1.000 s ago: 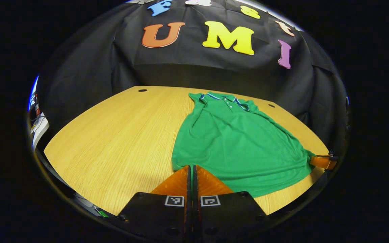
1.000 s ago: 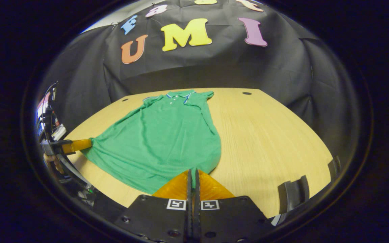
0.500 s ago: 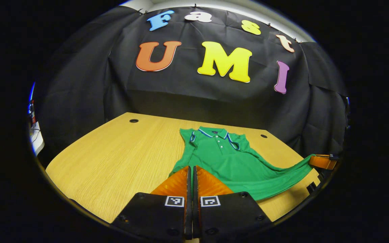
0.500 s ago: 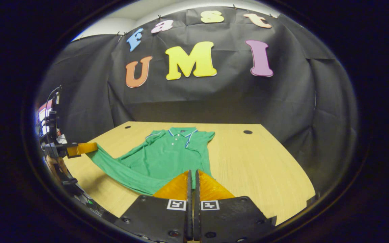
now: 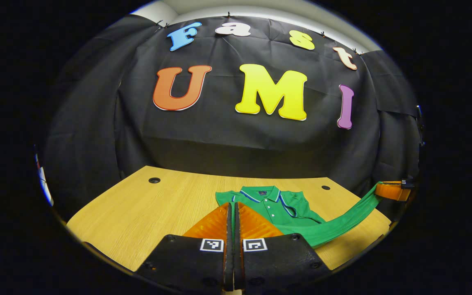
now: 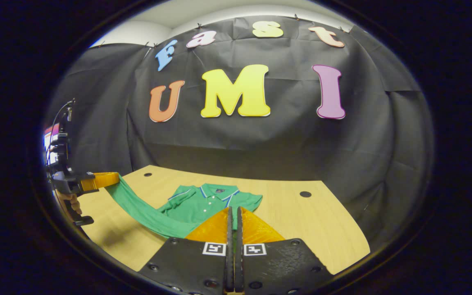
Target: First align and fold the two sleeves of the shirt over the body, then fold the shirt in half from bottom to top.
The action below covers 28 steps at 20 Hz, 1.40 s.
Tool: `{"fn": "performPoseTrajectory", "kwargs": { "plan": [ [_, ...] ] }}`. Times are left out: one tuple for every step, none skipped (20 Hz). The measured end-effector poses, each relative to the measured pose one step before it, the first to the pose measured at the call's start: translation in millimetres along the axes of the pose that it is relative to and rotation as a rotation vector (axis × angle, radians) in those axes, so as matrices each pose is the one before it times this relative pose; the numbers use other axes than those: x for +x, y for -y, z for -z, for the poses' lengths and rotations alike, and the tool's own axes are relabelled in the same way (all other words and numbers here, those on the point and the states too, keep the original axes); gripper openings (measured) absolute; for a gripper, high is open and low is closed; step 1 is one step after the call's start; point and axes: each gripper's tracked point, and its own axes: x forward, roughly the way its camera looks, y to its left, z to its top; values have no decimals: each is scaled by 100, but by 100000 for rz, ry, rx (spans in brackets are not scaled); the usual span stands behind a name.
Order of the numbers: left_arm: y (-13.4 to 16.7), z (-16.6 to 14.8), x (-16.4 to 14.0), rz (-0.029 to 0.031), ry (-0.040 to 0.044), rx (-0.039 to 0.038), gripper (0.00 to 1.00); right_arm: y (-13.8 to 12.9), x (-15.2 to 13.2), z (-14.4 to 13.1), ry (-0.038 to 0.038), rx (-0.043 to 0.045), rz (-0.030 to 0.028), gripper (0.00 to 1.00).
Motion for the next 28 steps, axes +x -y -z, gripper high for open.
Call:
{"fn": "performPoseTrajectory", "kwargs": {
  "plan": [
    [-265,-1018,1253,-533,1433,1172,3,420,1559,-1016,1467,672,1166,1],
    [-146,-644,1473,-299,1048,1430,3,468,1797,-857,1515,319,1581,1],
    [-114,-450,1397,-277,727,921,3,244,1465,-691,1209,-223,914,1],
    [88,-260,1560,149,520,583,3,174,1731,-626,906,-763,769,1],
    [-19,119,1628,-177,478,458,3,365,2033,-180,328,-955,1582,1],
    [-126,230,1705,-232,-459,-106,3,314,1805,-139,355,-504,1210,1],
    [18,87,1623,288,228,-698,3,237,1950,64,-230,-230,1124,1],
    [-55,136,1608,-41,-51,-1170,3,264,1628,255,-600,-125,1034,1],
    [-82,202,1917,613,48,-890,3,390,2156,433,-1210,1034,1190,1],
    [-181,200,1861,-539,-45,-917,3,37,1926,238,-1075,1673,184,1],
    [-355,167,1393,-201,-28,-644,3,77,2011,336,-1234,1458,138,1],
    [-271,454,1614,-201,-1251,-688,3,251,2003,507,-1562,489,693,1],
    [-136,395,1568,-247,-1350,146,3,168,1819,533,-1912,30,615,1],
    [-216,410,1605,-3,-1124,313,3,-30,1850,376,-1326,110,-107,1],
    [-178,513,1375,162,-1461,142,3,73,1745,365,-1065,-164,586,1],
    [-197,606,1287,120,-1273,690,4,205,1650,343,-461,-689,1324,1],
    [-325,636,1092,-333,-650,819,4,241,1391,327,-285,-810,1366,1],
    [6,442,899,563,65,2028,4,166,1332,489,-540,-303,1375,1],
    [-144,585,726,-234,-446,3207,3,-65,1027,513,-808,126,529,1],
    [-84,710,491,259,-2060,4355,3,-104,1023,723,-687,-198,224,1],
    [19,570,596,139,-898,2942,3,-145,747,762,-820,-1297,149,1],
    [-61,296,393,272,107,668,3,148,572,866,-854,-2696,908,1],
    [76,239,259,506,-176,-426,3,80,401,720,-878,-2966,963,1],
    [-47,193,65,-313,-198,-391,3,-48,331,602,-619,-2764,433,1],
    [-116,247,-4,-858,158,-678,4,58,166,286,-340,-864,512,1],
    [-65,56,40,-707,357,-725,5,-80,226,217,-591,501,-64,1],
    [-168,169,20,-1410,153,-381,5,-112,244,197,-325,704,-278,1],
    [27,129,72,-393,-559,130,10,176,-307,153,-573,-121,722,4]
  ]
}}
